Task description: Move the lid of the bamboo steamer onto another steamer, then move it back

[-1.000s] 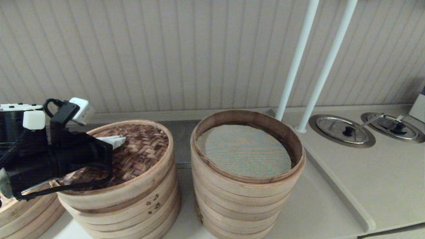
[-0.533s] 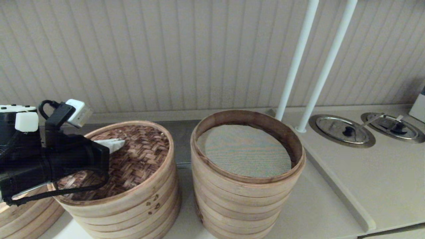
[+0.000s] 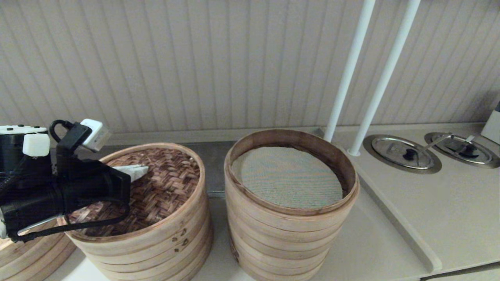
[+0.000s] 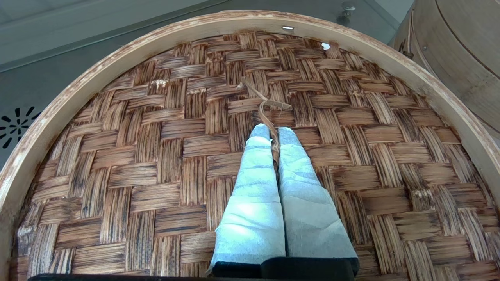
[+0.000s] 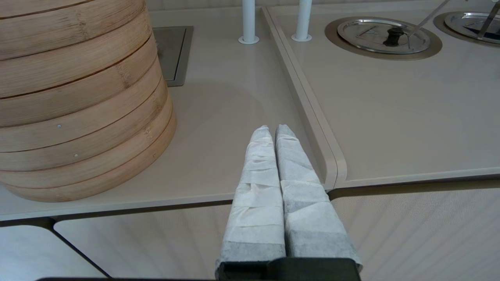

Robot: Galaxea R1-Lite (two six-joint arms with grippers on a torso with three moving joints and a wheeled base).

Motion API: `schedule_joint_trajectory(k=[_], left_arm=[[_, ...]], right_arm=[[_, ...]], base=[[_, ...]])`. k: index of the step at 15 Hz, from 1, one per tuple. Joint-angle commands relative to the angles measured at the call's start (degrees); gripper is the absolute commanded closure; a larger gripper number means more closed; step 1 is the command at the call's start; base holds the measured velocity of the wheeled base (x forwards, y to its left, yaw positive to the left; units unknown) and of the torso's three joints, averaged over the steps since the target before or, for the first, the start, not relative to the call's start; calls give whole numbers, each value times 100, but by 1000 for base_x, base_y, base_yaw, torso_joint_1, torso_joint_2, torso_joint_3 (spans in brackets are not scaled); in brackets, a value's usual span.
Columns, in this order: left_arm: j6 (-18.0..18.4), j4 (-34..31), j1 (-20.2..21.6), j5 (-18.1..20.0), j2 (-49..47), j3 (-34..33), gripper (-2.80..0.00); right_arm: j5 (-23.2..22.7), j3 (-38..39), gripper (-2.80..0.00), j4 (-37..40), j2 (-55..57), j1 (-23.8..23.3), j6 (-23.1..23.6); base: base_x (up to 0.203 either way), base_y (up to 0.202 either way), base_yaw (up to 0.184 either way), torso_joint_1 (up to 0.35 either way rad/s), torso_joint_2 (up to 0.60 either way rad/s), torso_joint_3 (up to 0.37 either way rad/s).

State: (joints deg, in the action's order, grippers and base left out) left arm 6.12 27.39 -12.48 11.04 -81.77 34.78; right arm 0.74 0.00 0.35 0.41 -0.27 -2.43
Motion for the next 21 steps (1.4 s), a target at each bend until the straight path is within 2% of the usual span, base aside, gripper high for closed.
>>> schedule_joint_trajectory(k=[1, 9, 12, 15, 16, 21], left_arm=[[-7, 40, -2, 11, -12, -4, -280], [-107, -7, 0, -42, 436, 296, -280], [-126, -232, -4, -59, 1162, 349, -280], [-128, -775, -7, -66, 2047, 331, -280], [-132, -959, -8, -70, 2333, 308, 0], [-178, -1712, -12, -203, 3498, -157, 0]], right_arm=[[5, 18, 0, 0, 2, 0, -3], [5, 18, 0, 0, 2, 0, -3], [5, 18, 0, 0, 2, 0, -3], [5, 18, 0, 0, 2, 0, -3], [5, 18, 0, 0, 2, 0, -3], [5, 18, 0, 0, 2, 0, -3]], base=[[0, 0, 0, 0, 0, 0], [0, 0, 0, 0, 0, 0], [0, 0, 0, 0, 0, 0], [0, 0, 0, 0, 0, 0], [0, 0, 0, 0, 0, 0], [0, 0, 0, 0, 0, 0]])
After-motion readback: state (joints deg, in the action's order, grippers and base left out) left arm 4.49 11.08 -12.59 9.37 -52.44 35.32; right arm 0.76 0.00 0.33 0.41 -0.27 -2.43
